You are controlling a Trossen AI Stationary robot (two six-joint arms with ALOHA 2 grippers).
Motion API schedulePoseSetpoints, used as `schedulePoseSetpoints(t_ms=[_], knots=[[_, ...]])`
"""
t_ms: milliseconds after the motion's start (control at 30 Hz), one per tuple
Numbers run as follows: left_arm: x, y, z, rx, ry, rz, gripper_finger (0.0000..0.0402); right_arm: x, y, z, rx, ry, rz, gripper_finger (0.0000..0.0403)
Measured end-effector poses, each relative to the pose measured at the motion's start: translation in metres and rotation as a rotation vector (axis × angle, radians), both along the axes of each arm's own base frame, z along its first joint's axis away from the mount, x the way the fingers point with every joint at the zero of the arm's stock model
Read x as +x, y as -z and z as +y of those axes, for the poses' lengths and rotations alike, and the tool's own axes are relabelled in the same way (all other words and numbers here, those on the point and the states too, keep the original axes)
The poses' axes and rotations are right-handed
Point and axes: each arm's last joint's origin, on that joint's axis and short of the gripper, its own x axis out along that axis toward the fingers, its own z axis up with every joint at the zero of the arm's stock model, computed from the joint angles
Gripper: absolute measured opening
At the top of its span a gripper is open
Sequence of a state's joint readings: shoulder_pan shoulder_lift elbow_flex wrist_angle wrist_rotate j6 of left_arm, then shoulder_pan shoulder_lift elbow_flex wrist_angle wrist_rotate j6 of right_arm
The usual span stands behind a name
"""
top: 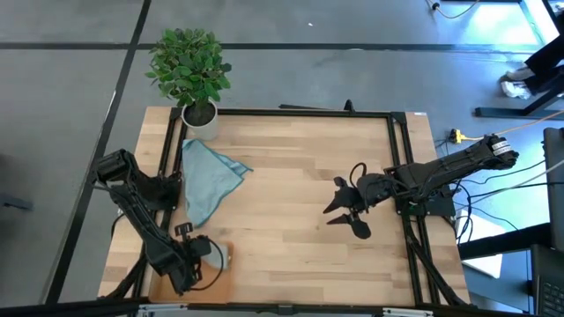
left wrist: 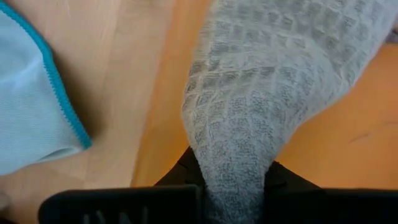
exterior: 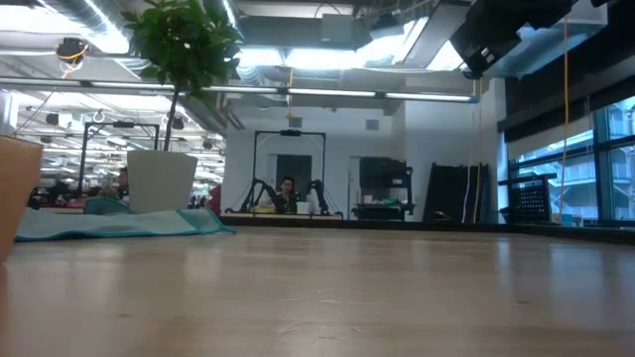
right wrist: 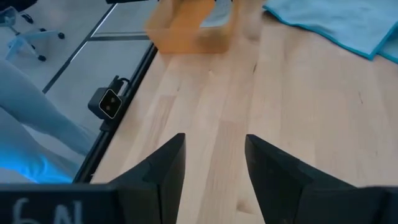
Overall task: Roll microfiber towels into tight, uniform cylinder then place into a basket
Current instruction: Put the rolled gray microfiber towel into the orange bin
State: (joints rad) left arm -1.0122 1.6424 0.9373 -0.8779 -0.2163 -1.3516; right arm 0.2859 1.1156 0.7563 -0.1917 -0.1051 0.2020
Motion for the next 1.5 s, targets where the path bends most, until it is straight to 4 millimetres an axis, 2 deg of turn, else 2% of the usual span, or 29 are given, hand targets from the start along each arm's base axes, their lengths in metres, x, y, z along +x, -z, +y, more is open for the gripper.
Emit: schedulePoseSetpoints(t_ms=[200, 500, 667, 900, 1200, 1500], knots=[[-0.0002, 0.0007, 0.0003, 0.000, -0.001, 0.000, 0.0047, 0.0001, 0.0000, -0.0002, 0.001, 0.007, 0.001, 0.0168], [-0.0001, 0.0007, 0.0001, -0.003, -0.001, 0.000, 0.0112, 0.0001, 0.0000, -0.0002, 0.002, 0.009, 0.001, 0.0168], [-0.0003, 0.0007, 0.0000, -0.006, -0.001, 0.006, 0.0127, 0.0001, 0.0000, -0.0002, 0.002, 0.009, 0.001, 0.0168], [-0.0029, 0.0012, -0.0019, -0.072, -0.032, 0.099, 0.0129, 0.0001, 0.0000, -0.0002, 0.002, 0.009, 0.001, 0.0168], [-0.0016, 0.0011, -0.0008, -0.067, 0.010, 0.107, 0.0126, 0.0001, 0.0000, -0.0003, 0.002, 0.010, 0.001, 0.0168], [-0.0007, 0.0011, -0.0001, -0.062, 0.015, 0.102, 0.0086, 0.0001, -0.0001, -0.0003, 0.040, 0.035, 0.017, 0.0168]])
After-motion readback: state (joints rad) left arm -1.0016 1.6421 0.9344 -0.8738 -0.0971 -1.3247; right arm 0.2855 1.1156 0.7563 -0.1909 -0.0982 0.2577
